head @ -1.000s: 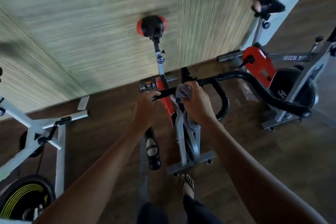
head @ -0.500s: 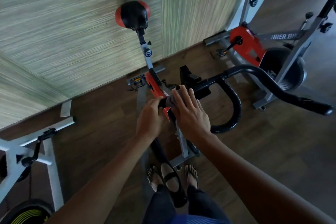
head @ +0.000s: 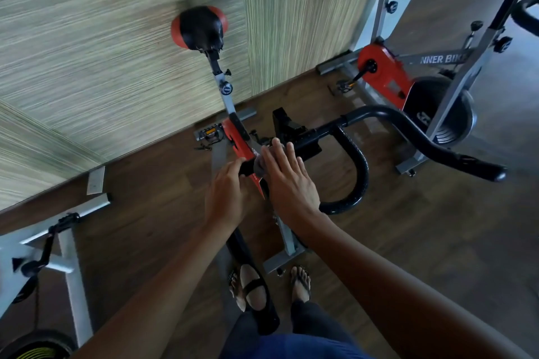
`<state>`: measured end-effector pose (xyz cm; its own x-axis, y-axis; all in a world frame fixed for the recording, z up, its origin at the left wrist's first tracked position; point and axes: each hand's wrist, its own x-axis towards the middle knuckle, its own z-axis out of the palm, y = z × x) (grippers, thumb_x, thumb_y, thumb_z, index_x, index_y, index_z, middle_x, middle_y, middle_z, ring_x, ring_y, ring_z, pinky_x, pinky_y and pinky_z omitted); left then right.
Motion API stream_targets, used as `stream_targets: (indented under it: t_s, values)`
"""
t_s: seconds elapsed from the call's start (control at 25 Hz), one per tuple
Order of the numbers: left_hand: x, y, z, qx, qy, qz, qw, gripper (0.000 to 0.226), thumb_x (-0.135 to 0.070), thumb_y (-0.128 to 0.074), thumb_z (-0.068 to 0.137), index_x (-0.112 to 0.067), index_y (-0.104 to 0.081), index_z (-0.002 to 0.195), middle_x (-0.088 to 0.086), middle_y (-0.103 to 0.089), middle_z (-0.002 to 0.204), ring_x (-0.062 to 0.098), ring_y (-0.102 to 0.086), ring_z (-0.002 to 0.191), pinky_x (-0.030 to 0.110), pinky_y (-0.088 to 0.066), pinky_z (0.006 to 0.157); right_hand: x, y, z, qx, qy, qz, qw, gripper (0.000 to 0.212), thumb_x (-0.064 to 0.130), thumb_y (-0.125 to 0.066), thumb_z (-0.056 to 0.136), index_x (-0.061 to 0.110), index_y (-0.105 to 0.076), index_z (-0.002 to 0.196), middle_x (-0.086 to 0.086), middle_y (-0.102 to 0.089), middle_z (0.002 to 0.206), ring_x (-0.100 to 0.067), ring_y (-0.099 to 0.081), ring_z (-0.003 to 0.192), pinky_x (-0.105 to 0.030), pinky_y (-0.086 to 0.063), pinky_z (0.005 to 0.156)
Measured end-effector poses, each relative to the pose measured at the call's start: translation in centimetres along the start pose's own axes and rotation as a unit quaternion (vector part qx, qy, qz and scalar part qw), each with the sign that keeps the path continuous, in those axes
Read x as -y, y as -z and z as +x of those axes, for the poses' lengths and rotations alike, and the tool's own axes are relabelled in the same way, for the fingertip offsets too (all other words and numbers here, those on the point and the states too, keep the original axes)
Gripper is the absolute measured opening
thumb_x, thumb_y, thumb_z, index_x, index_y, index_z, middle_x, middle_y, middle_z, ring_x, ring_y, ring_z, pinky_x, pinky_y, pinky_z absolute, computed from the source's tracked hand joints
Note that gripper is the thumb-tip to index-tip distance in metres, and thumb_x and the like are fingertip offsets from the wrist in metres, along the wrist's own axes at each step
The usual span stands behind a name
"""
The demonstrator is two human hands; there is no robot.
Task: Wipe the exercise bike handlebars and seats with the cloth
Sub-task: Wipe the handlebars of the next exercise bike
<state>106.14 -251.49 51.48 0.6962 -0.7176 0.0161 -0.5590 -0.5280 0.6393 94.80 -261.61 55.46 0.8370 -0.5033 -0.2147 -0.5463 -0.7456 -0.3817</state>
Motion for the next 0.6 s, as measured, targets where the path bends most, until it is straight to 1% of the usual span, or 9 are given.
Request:
stream_targets:
  t_s: [0.08,0.16,0.28,0.36,0.4,0.44,0.48,0.52,0.6]
  values:
    - [-0.4,0.0,-0.3,-0.017,0.012,0.012,1.000,0.039,-0.002,-0.057,0.095,-0.006,-0.059,0.134,0.011,-0.064,0.129,0.030,-0.060,0.119,0.048,-0.048,0.100,-0.5,0.0,-0.9,-0.001,0.007,0.003,1.000,0.072,0.012,-0.041,0.105,0.021,0.004,0.160,-0.004,0.014,0.168,-0.028,0.017,0.154,-0.043,-0.001,0.127]
    - [-0.8,-0.3,-0.5,-0.034,0.020,0.031,0.999,0.043,0.001,-0.058,0.093,-0.006,-0.058,0.135,0.011,-0.062,0.133,0.030,-0.057,0.125,0.053,-0.043,0.105,-1.1,-0.3,-1.9,0.006,0.017,-0.013,1.000,0.071,0.018,-0.043,0.106,0.021,0.003,0.160,-0.003,0.013,0.168,-0.028,0.015,0.154,-0.043,-0.001,0.127]
    - [-1.9,-0.8,-0.9,-0.038,0.003,0.059,0.998,0.048,0.001,-0.059,0.091,-0.007,-0.055,0.139,0.010,-0.058,0.139,0.030,-0.051,0.133,0.060,-0.032,0.113,-1.0,-0.8,-1.3,-0.023,0.028,-0.023,0.999,0.066,0.021,-0.043,0.108,0.021,-0.004,0.161,-0.005,0.007,0.169,-0.029,0.010,0.155,-0.046,-0.008,0.127]
    - [-2.5,-0.9,-1.2,-0.036,0.010,0.064,0.997,0.048,-0.004,-0.055,0.093,-0.007,-0.053,0.141,0.010,-0.055,0.143,0.028,-0.046,0.137,0.059,-0.022,0.119,-1.4,-0.8,-1.9,-0.010,0.023,-0.017,1.000,0.064,0.023,-0.040,0.108,0.020,-0.006,0.161,-0.004,0.005,0.169,-0.029,0.008,0.155,-0.047,-0.006,0.127]
    - [-2.8,-1.0,-1.5,-0.036,0.006,0.073,0.997,0.048,-0.005,-0.053,0.094,-0.007,-0.051,0.142,0.010,-0.053,0.145,0.028,-0.044,0.139,0.058,-0.019,0.120,-2.1,-0.9,-2.9,-0.014,0.025,-0.020,0.999,0.064,0.024,-0.041,0.106,0.018,-0.008,0.161,-0.006,0.001,0.169,-0.029,0.004,0.155,-0.049,-0.006,0.126]
    - [-2.9,-1.1,-1.6,-0.033,-0.003,0.084,0.996,0.050,-0.003,-0.052,0.094,-0.007,-0.049,0.144,0.011,-0.050,0.147,0.028,-0.041,0.141,0.058,-0.018,0.121,-2.6,-0.9,-4.1,-0.038,0.023,-0.036,0.998,0.066,0.024,-0.045,0.102,0.015,-0.015,0.160,-0.009,-0.008,0.168,-0.031,-0.005,0.155,-0.052,-0.011,0.125]
    - [-2.8,-1.3,-1.8,-0.029,-0.011,0.094,0.995,0.053,0.000,-0.053,0.094,-0.007,-0.046,0.147,0.012,-0.047,0.150,0.029,-0.037,0.144,0.057,-0.016,0.121,-3.0,-1.2,-5.2,-0.073,0.020,-0.057,0.995,0.068,0.025,-0.052,0.097,0.011,-0.025,0.158,-0.012,-0.021,0.165,-0.033,-0.018,0.153,-0.055,-0.019,0.123]
    - [-2.7,-1.4,-2.0,-0.026,-0.016,0.102,0.994,0.057,0.002,-0.053,0.095,-0.007,-0.042,0.149,0.012,-0.043,0.154,0.029,-0.033,0.147,0.055,-0.013,0.122,-2.9,-1.6,-5.8,-0.100,0.019,-0.071,0.992,0.070,0.024,-0.057,0.090,0.008,-0.034,0.154,-0.015,-0.032,0.161,-0.034,-0.030,0.149,-0.055,-0.025,0.119]
    - [-2.4,-1.7,-2.3,-0.021,-0.019,0.110,0.994,0.062,0.004,-0.053,0.095,-0.008,-0.036,0.153,0.013,-0.036,0.158,0.029,-0.025,0.150,0.051,-0.007,0.123,-2.4,-2.6,-5.9,-0.123,0.020,-0.069,0.990,0.071,0.025,-0.057,0.082,0.006,-0.040,0.149,-0.016,-0.043,0.155,-0.033,-0.042,0.143,-0.052,-0.032,0.114]
